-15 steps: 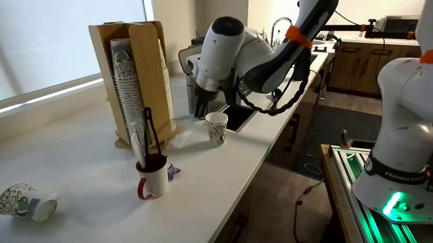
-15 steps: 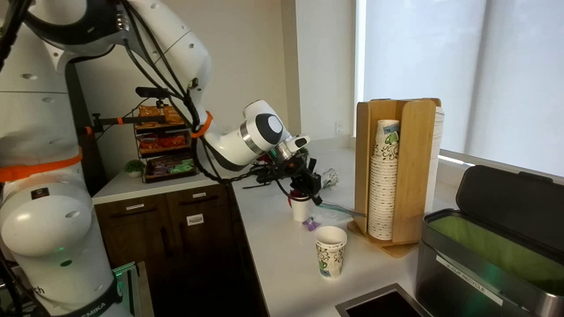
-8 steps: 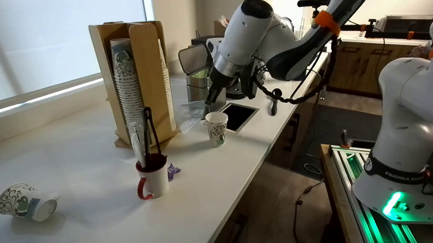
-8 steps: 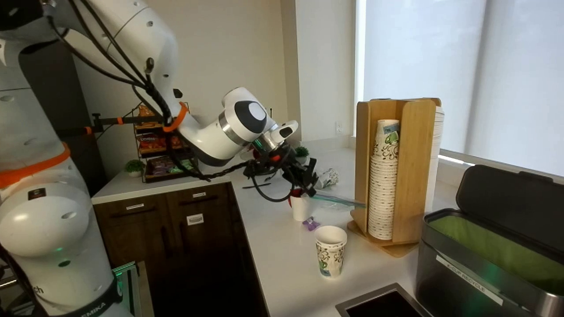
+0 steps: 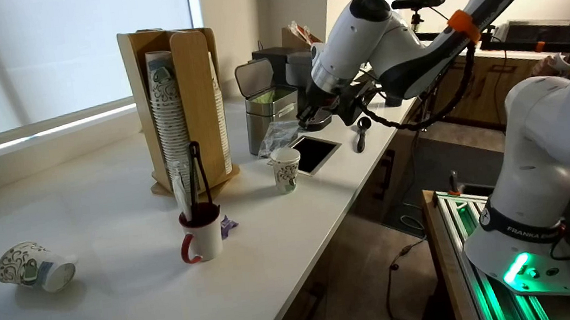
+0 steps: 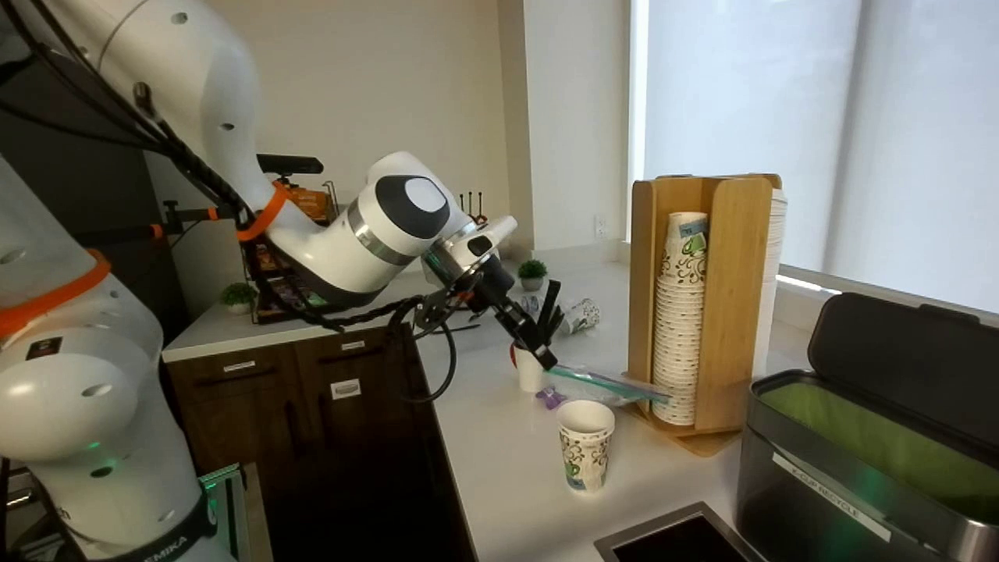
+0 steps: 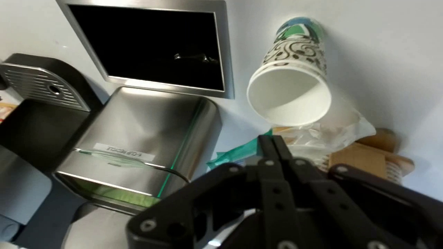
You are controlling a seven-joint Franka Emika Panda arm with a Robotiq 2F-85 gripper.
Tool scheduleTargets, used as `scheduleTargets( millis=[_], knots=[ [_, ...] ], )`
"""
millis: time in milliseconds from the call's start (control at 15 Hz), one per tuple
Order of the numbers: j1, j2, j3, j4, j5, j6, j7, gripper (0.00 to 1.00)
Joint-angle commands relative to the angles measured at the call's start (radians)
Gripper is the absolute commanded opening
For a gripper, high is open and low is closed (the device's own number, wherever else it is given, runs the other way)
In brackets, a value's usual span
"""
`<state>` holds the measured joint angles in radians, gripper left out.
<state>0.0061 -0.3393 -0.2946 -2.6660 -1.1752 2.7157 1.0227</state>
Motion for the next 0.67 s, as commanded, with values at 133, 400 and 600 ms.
scheduleTargets(
  millis=[133,400,600],
  knots=[
    [-0.061,-0.092,0.021,-0.056,-0.079,-0.037,0.177,0.01],
    [-0.074,-0.115,0.010,-0.082,-0.073,-0.007,0.210,0.01],
    [-0.071,-0.170,-0.005,-0.117,-0.061,0.022,0.188,0.01]
  ],
)
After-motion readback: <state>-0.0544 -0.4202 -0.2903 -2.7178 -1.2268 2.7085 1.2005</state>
